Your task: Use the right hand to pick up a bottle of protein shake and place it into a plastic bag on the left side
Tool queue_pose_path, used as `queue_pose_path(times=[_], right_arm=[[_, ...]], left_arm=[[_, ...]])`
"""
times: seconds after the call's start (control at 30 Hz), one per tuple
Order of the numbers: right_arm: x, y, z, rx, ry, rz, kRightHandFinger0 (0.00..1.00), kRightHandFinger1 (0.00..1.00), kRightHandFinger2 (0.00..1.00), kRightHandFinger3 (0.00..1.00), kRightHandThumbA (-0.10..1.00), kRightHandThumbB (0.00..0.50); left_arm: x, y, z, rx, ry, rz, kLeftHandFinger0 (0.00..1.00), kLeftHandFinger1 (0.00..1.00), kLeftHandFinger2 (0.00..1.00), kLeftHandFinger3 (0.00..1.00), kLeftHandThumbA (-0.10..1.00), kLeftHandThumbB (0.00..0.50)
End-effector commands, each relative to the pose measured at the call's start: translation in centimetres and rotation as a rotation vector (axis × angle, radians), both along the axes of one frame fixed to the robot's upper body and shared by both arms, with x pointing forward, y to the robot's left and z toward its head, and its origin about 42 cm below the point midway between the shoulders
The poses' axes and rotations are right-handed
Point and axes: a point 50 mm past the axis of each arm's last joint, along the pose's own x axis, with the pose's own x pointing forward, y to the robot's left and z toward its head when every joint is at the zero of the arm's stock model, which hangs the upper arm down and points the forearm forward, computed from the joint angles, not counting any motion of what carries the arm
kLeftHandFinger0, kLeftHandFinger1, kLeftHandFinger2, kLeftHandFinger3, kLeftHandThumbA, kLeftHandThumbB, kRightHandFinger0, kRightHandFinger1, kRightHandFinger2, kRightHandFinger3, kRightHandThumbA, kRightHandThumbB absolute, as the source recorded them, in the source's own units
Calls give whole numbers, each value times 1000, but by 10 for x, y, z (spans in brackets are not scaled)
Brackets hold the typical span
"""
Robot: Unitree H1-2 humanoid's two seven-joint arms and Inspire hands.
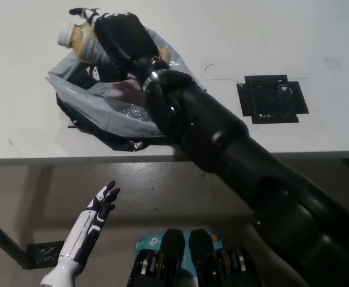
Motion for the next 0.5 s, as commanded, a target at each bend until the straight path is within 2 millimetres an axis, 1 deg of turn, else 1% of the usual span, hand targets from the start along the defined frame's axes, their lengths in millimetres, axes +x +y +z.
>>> queue_pose_path(times=[0.0, 0.03, 0.07, 0.1, 0.13, 0.17, 0.23, 0.27, 0.3, 0.33, 0.37, 0.4, 0.43, 0.47], right_arm=[[-3, 22, 47, 6, -163, 66, 0, 335, 845, 949, -100, 207], [-1, 21, 48, 2, -168, 64, 0, 334, 842, 939, -100, 227], [0, 19, 47, -22, -187, 60, 0, 311, 821, 896, -100, 246], [1, 18, 47, -28, -193, 58, 0, 257, 796, 843, -100, 260], [2, 17, 46, -42, -206, 53, 0, 240, 769, 794, -100, 267], [3, 15, 45, -56, -214, 39, 0, 206, 733, 724, -100, 267], [7, 10, 42, -93, -221, 2, 0, 213, 717, 686, -100, 260], [10, 7, 40, -130, -201, -20, 127, 381, 818, 782, 45, 232], [12, 5, 39, -150, -163, -29, 378, 633, 893, 899, 259, 271], [15, 2, 37, -162, -86, -28, 746, 1000, 1000, 1000, 528, 370], [17, 1, 37, -165, -49, -25, 1000, 1000, 1000, 1000, 612, 374], [19, -1, 36, -186, -3, -29, 1000, 1000, 1000, 1000, 713, 403], [20, -1, 38, -203, 27, -36, 1000, 1000, 1000, 1000, 835, 444], [20, -2, 39, -203, 37, -36, 1000, 1000, 1000, 1000, 870, 444]], left_arm=[[0, -1, 15, 15, -54, -24, 1000, 1000, 1000, 1000, 1000, 200], [2, -1, 16, 16, -58, -26, 1000, 1000, 1000, 1000, 1000, 201], [2, -2, 17, 16, -62, -28, 1000, 1000, 1000, 1000, 1000, 201], [2, -2, 18, 16, -62, -29, 1000, 1000, 1000, 1000, 1000, 201], [2, -1, 18, 18, -63, -29, 1000, 1000, 1000, 1000, 1000, 200], [3, -1, 19, 20, -67, -31, 1000, 1000, 1000, 1000, 1000, 198], [4, -1, 20, 15, -66, -39, 1000, 1000, 1000, 1000, 1000, 202], [4, 0, 20, 16, -66, -45, 1000, 1000, 1000, 1000, 1000, 202], [4, 0, 21, 18, -66, -47, 1000, 1000, 1000, 1000, 1000, 204], [5, 0, 21, 19, -66, -48, 1000, 1000, 1000, 1000, 1000, 213], [5, -1, 20, 20, -65, -48, 1000, 1000, 1000, 1000, 1000, 216], [5, -1, 21, 21, -67, -48, 1000, 1000, 1000, 1000, 1000, 222], [6, -1, 21, 19, -70, -47, 1000, 1000, 1000, 1000, 1000, 226], [7, -2, 22, 19, -71, -47, 1000, 1000, 1000, 1000, 1000, 228]])
